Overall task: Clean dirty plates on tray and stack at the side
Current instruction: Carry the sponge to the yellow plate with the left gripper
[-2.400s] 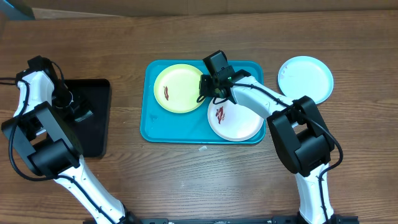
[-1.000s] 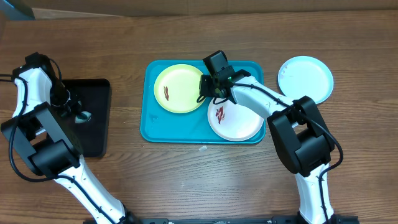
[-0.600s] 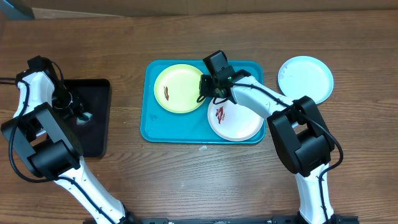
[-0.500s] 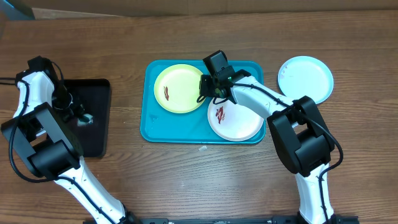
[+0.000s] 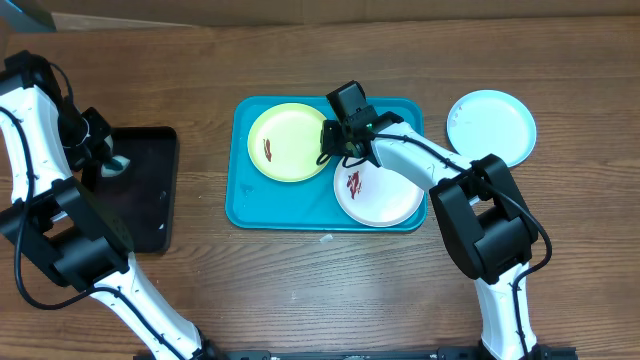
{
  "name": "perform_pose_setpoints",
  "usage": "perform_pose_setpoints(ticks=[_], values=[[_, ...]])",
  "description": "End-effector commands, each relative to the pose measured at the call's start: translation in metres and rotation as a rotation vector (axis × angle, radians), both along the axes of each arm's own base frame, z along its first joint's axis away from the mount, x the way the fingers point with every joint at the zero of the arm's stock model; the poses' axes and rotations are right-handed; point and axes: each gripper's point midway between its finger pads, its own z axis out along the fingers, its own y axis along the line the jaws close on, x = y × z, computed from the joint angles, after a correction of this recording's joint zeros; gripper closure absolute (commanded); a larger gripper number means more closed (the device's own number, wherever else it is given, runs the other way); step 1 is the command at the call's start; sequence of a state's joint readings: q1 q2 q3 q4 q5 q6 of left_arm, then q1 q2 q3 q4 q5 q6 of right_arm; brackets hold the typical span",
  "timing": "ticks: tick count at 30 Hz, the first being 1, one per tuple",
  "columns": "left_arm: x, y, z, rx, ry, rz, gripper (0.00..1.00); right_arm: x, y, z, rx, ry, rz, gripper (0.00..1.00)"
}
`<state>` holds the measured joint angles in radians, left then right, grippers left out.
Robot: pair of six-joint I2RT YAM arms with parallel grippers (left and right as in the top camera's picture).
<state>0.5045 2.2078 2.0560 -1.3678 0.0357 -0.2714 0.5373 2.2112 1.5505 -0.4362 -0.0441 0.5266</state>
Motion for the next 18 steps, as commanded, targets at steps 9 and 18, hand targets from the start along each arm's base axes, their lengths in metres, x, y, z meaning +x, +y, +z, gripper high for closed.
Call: perform_pose_setpoints(ticks=[9,18], values=[[0.028,-0.048,0.022,-0.297,-0.233,-0.122,0.96,0.000,0.002,0.009,0.013,-0.007,0.009,0.96],[0.026,-0.052,0.027,-0.351,-0.281,-0.204,0.96,-0.007,0.016,0.010,0.029,-0.010,0.076,0.96]])
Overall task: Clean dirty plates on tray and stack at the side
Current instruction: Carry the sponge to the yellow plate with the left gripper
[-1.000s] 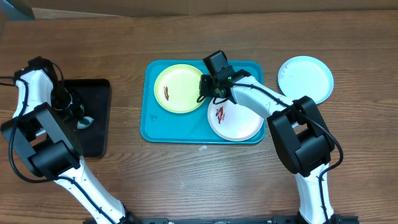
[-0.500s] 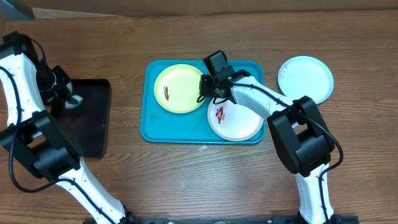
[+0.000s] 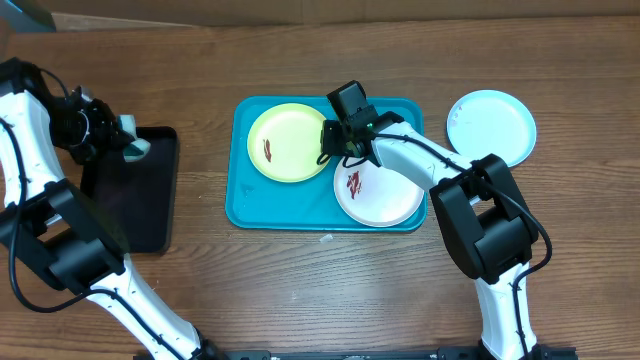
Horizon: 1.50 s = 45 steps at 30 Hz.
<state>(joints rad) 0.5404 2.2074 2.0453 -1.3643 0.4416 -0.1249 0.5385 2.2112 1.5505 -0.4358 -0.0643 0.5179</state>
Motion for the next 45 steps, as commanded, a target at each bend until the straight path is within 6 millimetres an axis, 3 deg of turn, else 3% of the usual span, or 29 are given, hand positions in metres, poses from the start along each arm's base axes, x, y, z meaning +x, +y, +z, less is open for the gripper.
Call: perform_pose_setpoints(ticks=[1,6,9,13,24,32,45], values=[[0.000,-0.011,0.015,-0.035,-0.069,-0.074,0.96,-0.007,0.017,0.011,0.023,-0.022,0.084,0.96],[-0.004,-0.007,0.011,0.000,-0.041,-0.084,0.96,-0.015,0.034,0.012,0.018,-0.041,0.120,0.96],[-0.004,-0.021,0.019,-0.066,-0.085,-0.137,0.96,-0.015,0.033,0.011,-0.018,-0.061,0.109,0.96],[-0.006,-0.013,0.015,-0.026,-0.053,-0.111,0.96,-0.013,0.032,0.012,-0.022,-0.068,0.103,0.96],[0.003,-0.060,0.029,-0.166,-0.115,-0.199,0.96,0.004,0.007,0.013,-0.121,-0.128,-0.030,0.96],[0.016,-0.109,0.030,-0.169,-0.123,-0.317,0.96,0.002,0.009,0.012,-0.103,-0.111,-0.059,0.96],[0.029,-0.234,0.023,-0.127,-0.103,-0.544,0.96,0.007,0.001,0.012,-0.069,-0.088,-0.124,0.96]])
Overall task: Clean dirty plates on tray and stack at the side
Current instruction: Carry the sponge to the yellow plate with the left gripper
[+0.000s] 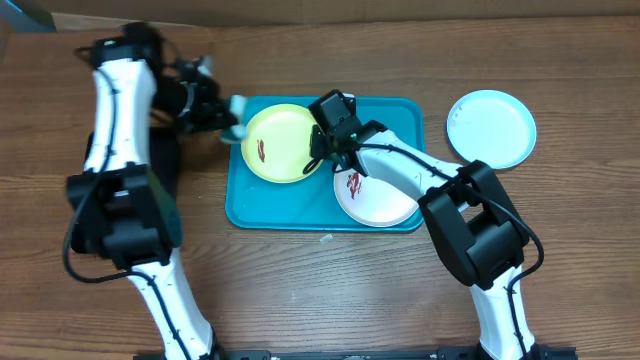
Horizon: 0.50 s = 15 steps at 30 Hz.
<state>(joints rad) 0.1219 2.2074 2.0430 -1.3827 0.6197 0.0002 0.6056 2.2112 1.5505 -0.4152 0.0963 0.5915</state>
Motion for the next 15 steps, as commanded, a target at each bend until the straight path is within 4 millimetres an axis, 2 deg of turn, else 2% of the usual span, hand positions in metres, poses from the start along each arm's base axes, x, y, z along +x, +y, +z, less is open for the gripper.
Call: perform_pose_setpoints(ticks=[1,5,10,15], values=[[0.002,-0.029,0.005,0.052,-0.008,-0.003,0.96,0.007,-0.008,0.009,0.005,-0.019,-0.044,0.96],[0.012,-0.048,-0.008,0.183,-0.002,0.049,0.96,0.007,-0.008,0.009,0.003,-0.016,-0.045,0.96],[0.026,-0.078,-0.016,0.211,-0.061,0.040,0.96,0.005,-0.010,0.007,-0.004,-0.007,-0.044,0.96],[0.029,-0.076,-0.040,0.235,0.024,0.135,0.96,0.003,-0.011,0.006,-0.009,0.000,-0.044,0.96]])
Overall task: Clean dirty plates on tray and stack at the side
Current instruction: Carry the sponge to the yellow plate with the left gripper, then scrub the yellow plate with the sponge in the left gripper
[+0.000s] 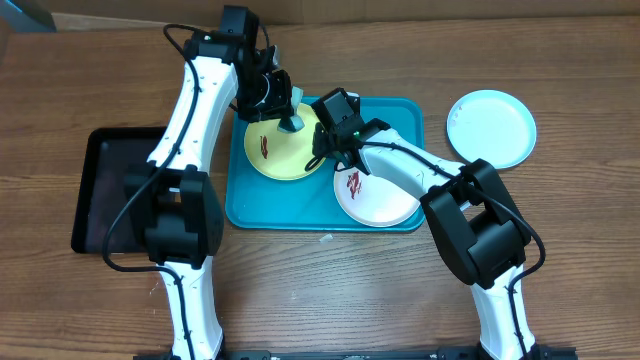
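On the teal tray lies a yellow plate with a red smear on its left part. Beside it sits a white plate, also smeared red. My left gripper is shut on a teal-and-white sponge, which hangs over the yellow plate's far right part. Whether the sponge touches the plate cannot be told. My right gripper is at the yellow plate's right rim and looks shut on it.
A clean pale blue plate rests on the wooden table right of the tray. A black tray lies at the left, bare. The two arms are close together over the teal tray's far half.
My left gripper with the sponge has moved right, from the teal tray's far left corner to above the yellow plate. The right gripper stays at the plate's rim.
My left gripper was down at the sponge on the black tray, then held it lifted at that tray's far edge. Later it carried the sponge to the teal tray's corner, and now over the yellow plate. My right gripper stayed at the plate's rim; the plate shifted slightly left.
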{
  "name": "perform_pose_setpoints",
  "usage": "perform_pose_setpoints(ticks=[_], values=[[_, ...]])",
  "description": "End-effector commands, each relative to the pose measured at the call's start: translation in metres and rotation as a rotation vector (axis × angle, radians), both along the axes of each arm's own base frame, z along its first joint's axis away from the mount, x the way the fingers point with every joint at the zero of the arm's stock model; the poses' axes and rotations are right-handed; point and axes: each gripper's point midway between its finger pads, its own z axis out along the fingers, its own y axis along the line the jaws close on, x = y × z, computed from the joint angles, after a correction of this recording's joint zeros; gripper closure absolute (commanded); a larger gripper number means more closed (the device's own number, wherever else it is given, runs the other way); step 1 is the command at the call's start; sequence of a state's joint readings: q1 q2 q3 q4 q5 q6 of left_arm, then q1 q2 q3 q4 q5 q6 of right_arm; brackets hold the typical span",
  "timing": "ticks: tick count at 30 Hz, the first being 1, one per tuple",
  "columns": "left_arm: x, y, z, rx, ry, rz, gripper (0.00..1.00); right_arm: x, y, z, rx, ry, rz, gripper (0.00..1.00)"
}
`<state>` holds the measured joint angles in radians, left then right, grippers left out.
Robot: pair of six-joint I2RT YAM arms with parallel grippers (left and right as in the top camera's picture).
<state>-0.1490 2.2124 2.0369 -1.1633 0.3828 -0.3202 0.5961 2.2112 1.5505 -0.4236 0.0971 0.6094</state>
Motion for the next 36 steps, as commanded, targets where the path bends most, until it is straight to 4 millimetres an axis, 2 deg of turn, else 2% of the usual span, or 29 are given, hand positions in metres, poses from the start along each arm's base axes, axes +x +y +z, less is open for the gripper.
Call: perform_pose_setpoints(ticks=[1,4,9,14,20,25,27,29,34,36], values=[[0.003,0.015,-0.024,0.036,0.071,0.106,0.96,0.001,-0.006,0.007,-0.014,-0.008,-0.019,0.96],[0.004,0.023,-0.036,0.046,0.096,0.123,0.96,0.000,-0.007,0.006,-0.019,-0.001,-0.019,0.96],[0.000,0.024,-0.046,0.044,0.132,0.125,0.96,0.002,-0.006,0.007,-0.012,-0.011,-0.019,0.96],[-0.014,0.013,-0.064,0.061,0.202,0.086,0.96,0.005,-0.004,0.009,-0.004,-0.024,-0.020,0.96],[-0.023,-0.008,-0.096,0.081,0.243,0.005,0.96,0.004,-0.004,0.009,-0.006,-0.022,-0.019,0.96],[-0.031,-0.003,-0.130,0.102,0.316,-0.005,0.96,0.003,-0.005,0.008,-0.016,-0.021,-0.005,0.96],[-0.034,0.005,-0.141,0.125,0.327,-0.030,0.96,0.003,-0.006,0.008,-0.021,-0.016,-0.004,0.96],[-0.036,0.024,-0.148,0.213,0.341,-0.018,0.96,0.003,-0.008,0.007,-0.023,-0.013,-0.007,0.96],[-0.040,0.088,-0.149,0.527,0.348,0.008,0.96,0.007,-0.015,0.007,-0.023,-0.013,-0.024,0.96],[-0.043,0.108,-0.146,0.621,0.360,0.029,0.96,0.009,-0.019,0.007,-0.025,-0.010,-0.031,0.96]])
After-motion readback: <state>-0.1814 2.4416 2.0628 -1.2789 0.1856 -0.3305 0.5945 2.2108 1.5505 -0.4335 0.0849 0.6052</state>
